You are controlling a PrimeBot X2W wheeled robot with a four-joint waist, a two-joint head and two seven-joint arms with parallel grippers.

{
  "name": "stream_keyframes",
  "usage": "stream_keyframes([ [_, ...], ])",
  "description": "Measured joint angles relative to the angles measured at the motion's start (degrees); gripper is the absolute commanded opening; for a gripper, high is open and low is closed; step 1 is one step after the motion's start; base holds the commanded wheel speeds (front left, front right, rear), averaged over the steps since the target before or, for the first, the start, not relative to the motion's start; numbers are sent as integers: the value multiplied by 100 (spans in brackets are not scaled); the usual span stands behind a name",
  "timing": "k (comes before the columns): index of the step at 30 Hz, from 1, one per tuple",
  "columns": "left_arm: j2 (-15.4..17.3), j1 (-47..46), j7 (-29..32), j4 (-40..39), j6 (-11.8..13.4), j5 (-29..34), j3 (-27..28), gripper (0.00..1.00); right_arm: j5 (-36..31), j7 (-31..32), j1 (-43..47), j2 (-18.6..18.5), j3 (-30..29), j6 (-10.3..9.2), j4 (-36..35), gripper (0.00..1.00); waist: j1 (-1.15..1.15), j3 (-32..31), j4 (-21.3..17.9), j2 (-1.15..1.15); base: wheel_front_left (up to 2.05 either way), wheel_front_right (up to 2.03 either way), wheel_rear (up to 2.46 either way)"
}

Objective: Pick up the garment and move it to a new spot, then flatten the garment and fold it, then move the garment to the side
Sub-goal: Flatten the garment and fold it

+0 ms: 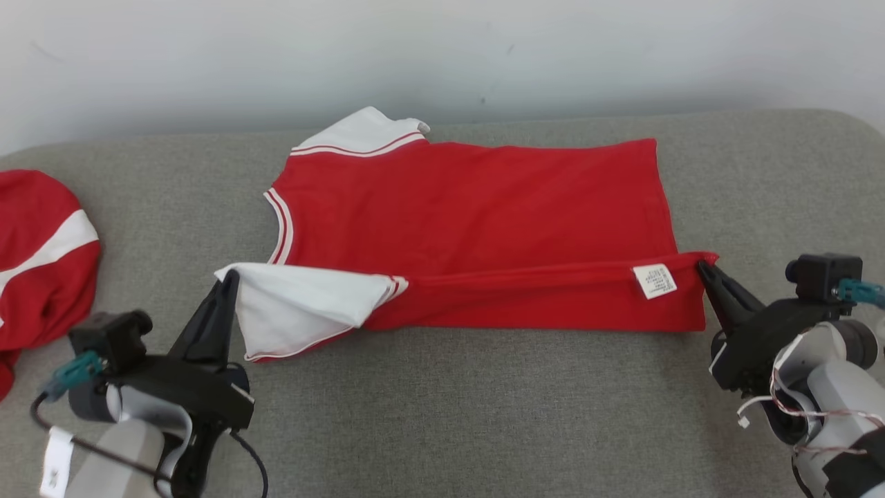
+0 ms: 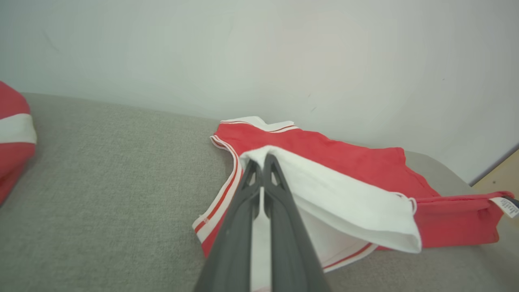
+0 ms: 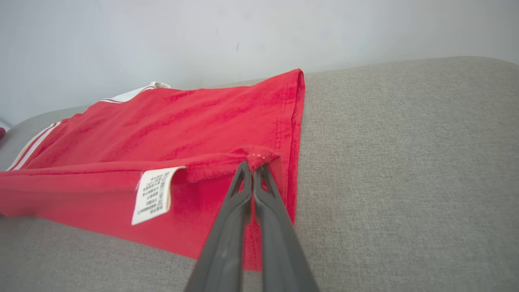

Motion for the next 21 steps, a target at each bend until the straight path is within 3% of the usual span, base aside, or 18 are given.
stream_keyframes([
  [21,193,-1916,-303,2119,-37,-735,-1473,0,631,-706,-1531,177,1347,0,1604,0,0,696,-255,1,0,0,0],
])
